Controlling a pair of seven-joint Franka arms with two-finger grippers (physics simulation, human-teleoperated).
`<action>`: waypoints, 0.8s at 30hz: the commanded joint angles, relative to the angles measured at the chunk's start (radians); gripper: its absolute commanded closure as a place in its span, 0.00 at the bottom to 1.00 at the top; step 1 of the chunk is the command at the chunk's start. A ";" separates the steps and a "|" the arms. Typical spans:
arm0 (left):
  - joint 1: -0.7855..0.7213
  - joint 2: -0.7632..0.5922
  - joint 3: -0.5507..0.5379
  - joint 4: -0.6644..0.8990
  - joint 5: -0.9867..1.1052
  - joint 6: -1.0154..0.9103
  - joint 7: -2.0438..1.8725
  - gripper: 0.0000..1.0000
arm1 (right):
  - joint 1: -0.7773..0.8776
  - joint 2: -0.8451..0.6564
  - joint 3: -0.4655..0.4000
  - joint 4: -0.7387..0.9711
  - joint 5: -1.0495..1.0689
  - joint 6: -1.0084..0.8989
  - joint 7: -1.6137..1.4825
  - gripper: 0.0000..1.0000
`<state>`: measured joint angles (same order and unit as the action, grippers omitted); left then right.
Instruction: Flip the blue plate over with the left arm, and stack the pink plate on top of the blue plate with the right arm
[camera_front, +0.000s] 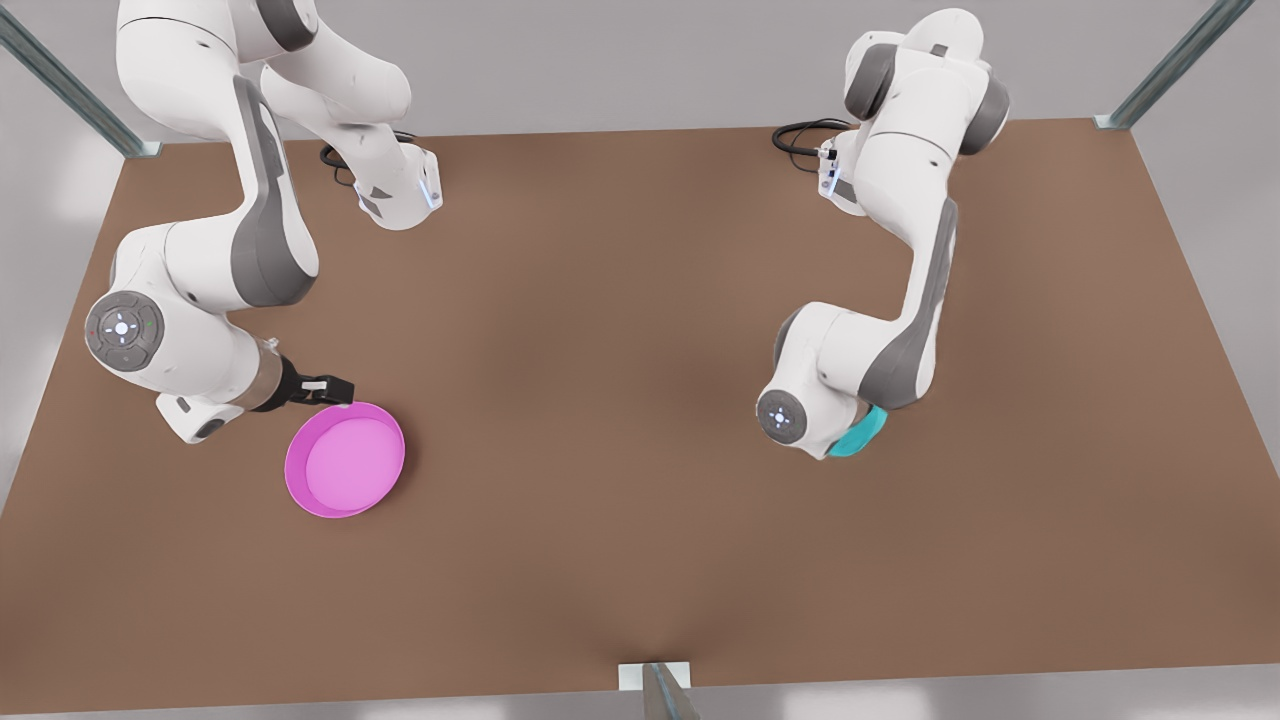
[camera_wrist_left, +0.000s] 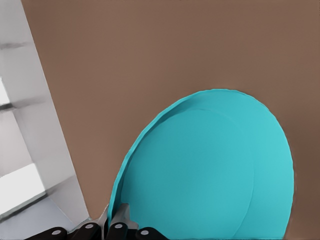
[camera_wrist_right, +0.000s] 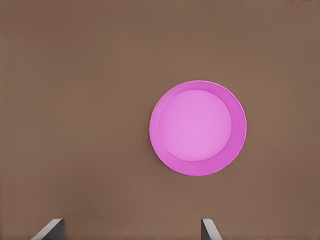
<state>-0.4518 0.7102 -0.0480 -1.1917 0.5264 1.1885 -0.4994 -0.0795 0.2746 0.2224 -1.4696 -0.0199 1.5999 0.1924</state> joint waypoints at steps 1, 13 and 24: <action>-0.007 0.000 0.000 0.000 0.049 -0.004 -0.004 0.79 | 0.000 0.000 0.000 -0.002 0.000 0.000 -0.001 0.00; -0.202 0.075 0.000 -0.003 0.285 -0.145 -0.077 0.79 | -0.008 0.018 0.000 0.000 0.000 0.014 -0.002 0.00; -0.341 0.170 0.002 -0.003 0.455 -0.270 -0.162 0.79 | -0.014 0.026 0.000 0.000 0.000 0.014 -0.013 0.00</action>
<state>-0.8053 0.8914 -0.0466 -1.1949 0.9789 0.9114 -0.6633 -0.0936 0.3021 0.2224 -1.4696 -0.0199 1.6139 0.1795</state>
